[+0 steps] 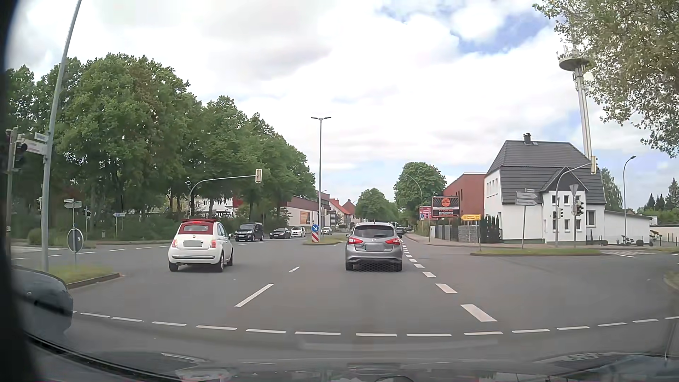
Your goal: Follow the waypoints while adhering to traffic rules and regulations
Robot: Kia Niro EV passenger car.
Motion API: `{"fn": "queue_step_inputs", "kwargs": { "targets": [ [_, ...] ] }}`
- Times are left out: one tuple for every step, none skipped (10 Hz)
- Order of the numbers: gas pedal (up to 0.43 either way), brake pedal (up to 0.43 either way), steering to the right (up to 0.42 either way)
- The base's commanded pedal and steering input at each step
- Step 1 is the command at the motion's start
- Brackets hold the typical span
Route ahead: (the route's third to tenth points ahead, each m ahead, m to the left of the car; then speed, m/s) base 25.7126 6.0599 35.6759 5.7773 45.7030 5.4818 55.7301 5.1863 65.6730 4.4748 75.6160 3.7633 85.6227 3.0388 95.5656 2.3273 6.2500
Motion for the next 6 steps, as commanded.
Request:
{"fn": "queue_step_inputs", "kwargs": {
  "targets": [
    [0.390,0.000,0.001],
    [0.370,0.000,0.001],
    [0.339,0.000,0.003],
    [0.331,0.000,0.004],
    [0.311,0.000,0.007],
    [0.287,0.000,0.009]
  ]
}}
